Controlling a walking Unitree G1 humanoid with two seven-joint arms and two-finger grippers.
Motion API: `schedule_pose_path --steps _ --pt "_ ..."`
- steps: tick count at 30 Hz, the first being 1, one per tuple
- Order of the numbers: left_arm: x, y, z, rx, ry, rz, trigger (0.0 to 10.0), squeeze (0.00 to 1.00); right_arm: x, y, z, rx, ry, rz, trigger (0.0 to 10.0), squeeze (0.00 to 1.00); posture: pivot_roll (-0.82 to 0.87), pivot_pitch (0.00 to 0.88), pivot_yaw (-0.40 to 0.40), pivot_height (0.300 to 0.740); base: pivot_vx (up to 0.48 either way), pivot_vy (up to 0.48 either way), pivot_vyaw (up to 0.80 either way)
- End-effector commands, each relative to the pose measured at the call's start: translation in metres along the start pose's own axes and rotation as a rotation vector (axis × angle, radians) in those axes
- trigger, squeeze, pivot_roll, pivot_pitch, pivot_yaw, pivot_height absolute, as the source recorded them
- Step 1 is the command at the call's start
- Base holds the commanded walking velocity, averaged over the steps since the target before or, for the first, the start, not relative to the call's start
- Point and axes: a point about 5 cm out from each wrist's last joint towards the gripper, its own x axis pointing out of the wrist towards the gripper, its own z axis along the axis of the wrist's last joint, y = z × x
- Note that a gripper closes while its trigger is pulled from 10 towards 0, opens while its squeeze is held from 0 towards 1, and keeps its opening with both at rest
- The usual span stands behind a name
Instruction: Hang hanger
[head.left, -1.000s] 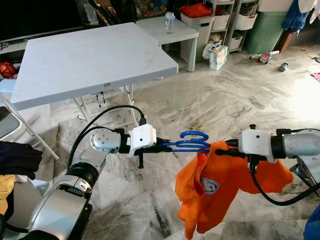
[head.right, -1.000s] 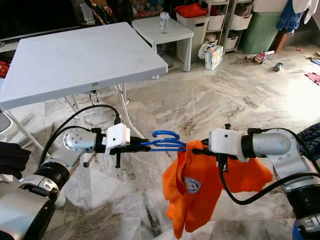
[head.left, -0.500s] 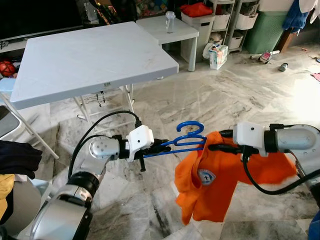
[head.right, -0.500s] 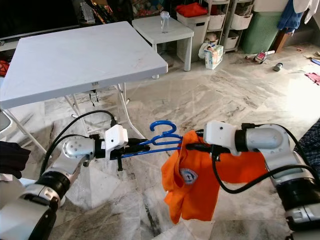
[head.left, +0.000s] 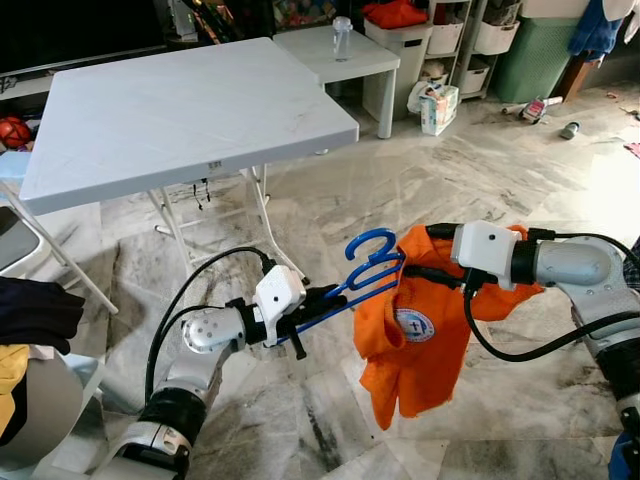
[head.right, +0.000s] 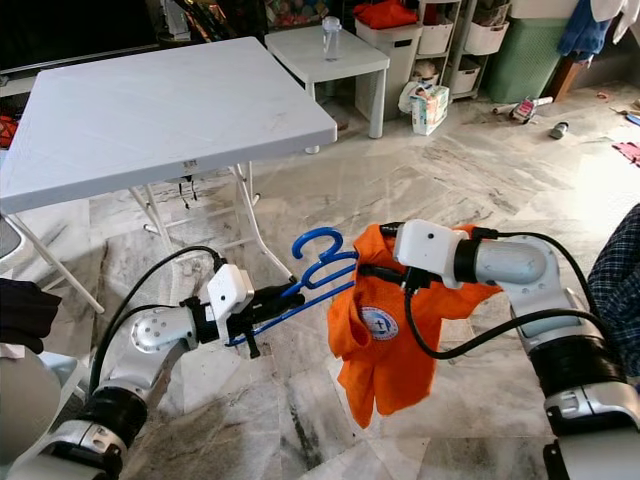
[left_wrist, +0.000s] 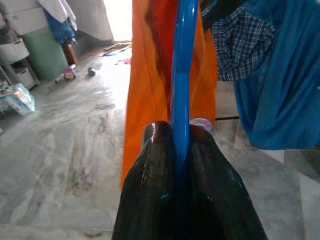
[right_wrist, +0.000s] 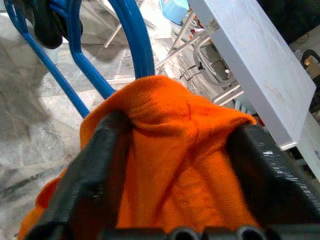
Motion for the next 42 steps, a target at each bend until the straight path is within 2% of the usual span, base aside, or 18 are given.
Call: schedule_pose_path --steps 1,5,9,10,11,12,13,14,16,20,24,27,31,35,38,39,41,42 --pt "0.003 0.000 0.006 0.011 -0.031 0.000 0.0 0.00 -0.001 -0.002 0.003 -0.021 0.008 0.057 10.0 1.00 -0.11 0.000 0.017 0.740 0.000 0.000 0.00" --pt "-0.004 0.003 0.003 0.022 0.018 -0.008 0.0 0.00 -0.012 0.005 -0.001 0.001 0.077 0.254 10.0 1.00 -0.11 0.000 0.024 0.740 0.000 0.000 0.00" --pt "-0.007 0.005 0.003 0.027 0.036 -0.016 0.0 0.00 -0.017 0.000 -0.002 -0.020 0.120 0.296 10.0 0.98 -0.11 0.000 0.028 0.740 0.000 0.000 0.00" --pt "-0.009 0.006 0.003 0.027 0.043 -0.016 0.0 0.00 -0.016 -0.009 0.000 -0.060 0.125 0.245 10.0 0.62 -0.11 0.000 0.030 0.740 0.000 0.000 0.00" --pt "-0.009 0.006 0.003 0.028 0.044 -0.017 0.0 0.00 -0.015 -0.013 0.001 -0.071 0.121 0.217 10.0 0.52 -0.11 0.000 0.030 0.740 0.000 0.000 0.00" --pt "-0.009 0.006 0.003 0.028 0.045 -0.017 0.0 0.00 -0.015 -0.015 0.001 -0.076 0.118 0.200 10.0 0.52 -0.11 0.000 0.030 0.740 0.000 0.000 0.00" --pt "-0.009 0.006 0.003 0.030 0.046 -0.016 0.0 0.00 -0.014 -0.018 0.002 -0.084 0.117 0.182 10.0 0.35 -0.11 0.000 0.029 0.740 0.000 0.000 0.00" --pt "-0.009 0.006 0.003 0.026 0.045 -0.009 0.0 0.00 -0.013 -0.024 0.005 -0.107 0.108 0.117 10.0 0.00 -0.11 0.000 0.028 0.740 0.000 0.000 0.00" --pt "-0.009 0.006 0.003 0.023 0.044 -0.005 0.0 0.00 -0.012 -0.026 0.006 -0.112 0.103 0.095 10.0 0.00 -0.11 0.000 0.028 0.740 0.000 0.000 0.00" --pt "-0.008 0.002 0.002 0.009 0.032 0.008 0.0 0.00 -0.007 -0.033 0.010 -0.121 0.068 -0.041 10.0 0.00 -0.11 0.000 0.029 0.740 0.000 0.000 0.00" --pt "-0.011 0.000 -0.001 0.000 0.038 0.020 0.0 0.00 -0.007 -0.031 0.005 -0.103 0.078 -0.082 10.0 0.00 -0.11 0.000 0.028 0.740 0.000 0.000 0.00" --pt "-0.013 0.005 -0.003 -0.041 0.030 0.100 0.0 0.00 -0.009 -0.030 0.004 -0.060 0.064 -0.127 10.0 0.00 -0.11 0.000 0.029 0.740 0.000 0.000 0.00" --pt "-0.016 0.017 -0.001 -0.118 -0.014 0.261 0.0 0.00 -0.012 -0.023 -0.003 0.047 0.055 -0.221 10.0 0.00 -0.11 0.000 0.025 0.740 0.000 0.000 0.00" --pt "-0.017 0.019 -0.002 -0.148 -0.018 0.296 0.0 0.00 -0.012 -0.015 -0.008 0.079 0.056 -0.247 10.0 0.00 -0.10 0.000 0.022 0.740 0.000 0.000 0.00" --pt "-0.017 0.019 -0.002 -0.153 -0.014 0.291 0.0 0.00 -0.004 -0.010 -0.019 0.243 0.073 -0.441 10.0 0.00 -0.10 0.000 0.027 0.740 0.000 0.000 0.00" --pt "-0.017 0.019 -0.002 -0.153 -0.014 0.291 0.0 0.00 -0.004 -0.010 -0.019 0.243 0.073 -0.441 10.0 0.00 -0.10 0.000 0.027 0.740 0.000 0.000 0.00" --pt "-0.015 0.018 0.001 -0.160 -0.027 0.277 0.0 0.00 0.007 0.003 -0.025 0.380 0.070 -0.502 10.0 0.00 -0.10 0.000 0.027 0.740 0.000 0.000 0.00" --pt "-0.015 0.018 0.001 -0.160 -0.027 0.277 0.0 0.00 0.007 0.003 -0.025 0.380 0.070 -0.502 10.0 0.00 -0.10 0.000 0.027 0.740 0.000 0.000 0.00"
